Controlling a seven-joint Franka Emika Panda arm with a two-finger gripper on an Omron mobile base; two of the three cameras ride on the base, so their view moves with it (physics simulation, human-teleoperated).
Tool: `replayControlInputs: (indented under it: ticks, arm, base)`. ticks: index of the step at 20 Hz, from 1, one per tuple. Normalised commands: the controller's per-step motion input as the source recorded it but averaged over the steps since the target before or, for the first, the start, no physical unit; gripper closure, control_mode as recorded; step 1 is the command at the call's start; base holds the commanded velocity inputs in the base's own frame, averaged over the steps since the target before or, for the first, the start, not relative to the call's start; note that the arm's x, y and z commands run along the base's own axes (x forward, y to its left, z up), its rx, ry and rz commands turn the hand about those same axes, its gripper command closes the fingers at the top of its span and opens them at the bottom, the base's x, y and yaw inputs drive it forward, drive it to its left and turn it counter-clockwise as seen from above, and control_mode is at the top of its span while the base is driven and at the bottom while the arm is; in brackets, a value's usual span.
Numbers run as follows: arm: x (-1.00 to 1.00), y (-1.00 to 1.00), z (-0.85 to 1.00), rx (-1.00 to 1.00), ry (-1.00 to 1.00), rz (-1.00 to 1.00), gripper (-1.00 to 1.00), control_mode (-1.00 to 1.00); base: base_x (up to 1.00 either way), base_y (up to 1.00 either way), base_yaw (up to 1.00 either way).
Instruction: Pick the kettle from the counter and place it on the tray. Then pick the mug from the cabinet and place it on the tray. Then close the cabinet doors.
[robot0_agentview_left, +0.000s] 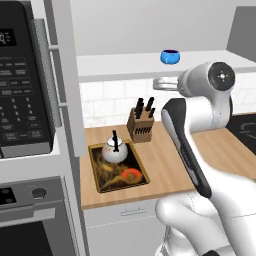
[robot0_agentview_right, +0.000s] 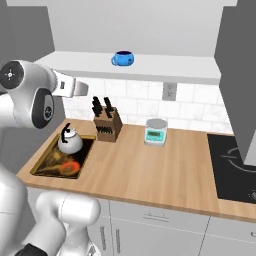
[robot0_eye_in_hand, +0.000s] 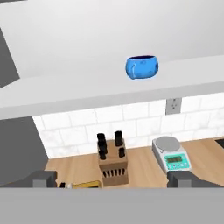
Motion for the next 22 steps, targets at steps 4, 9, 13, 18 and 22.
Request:
replayControlInputs:
  ticks: [4,9,13,18,22]
  arm:
    - [0.11,-0.20,0.54,0.00,0.00,-0.07,-1.00,-1.00]
    - [0.36,-0.22,0.23,-0.01,0.05,-0.11,-1.00,-1.00]
    - [0.65,-0.09,0.04,0.00,0.00,-0.06,-1.00,-1.00]
    - [0.66,-0.15,0.02,0.00,0.03,-0.03,-1.00,-1.00]
    - [0.61,-0.17,-0.15,-0.06,0.05,-0.01,-1.00,-1.00]
  base:
    - [0.00,0.00,0.00]
    - [0.00,0.00,0.00]
    - [0.00,0.00,0.00]
    - [0.00,0.00,0.00]
    - [0.00,0.00,0.00]
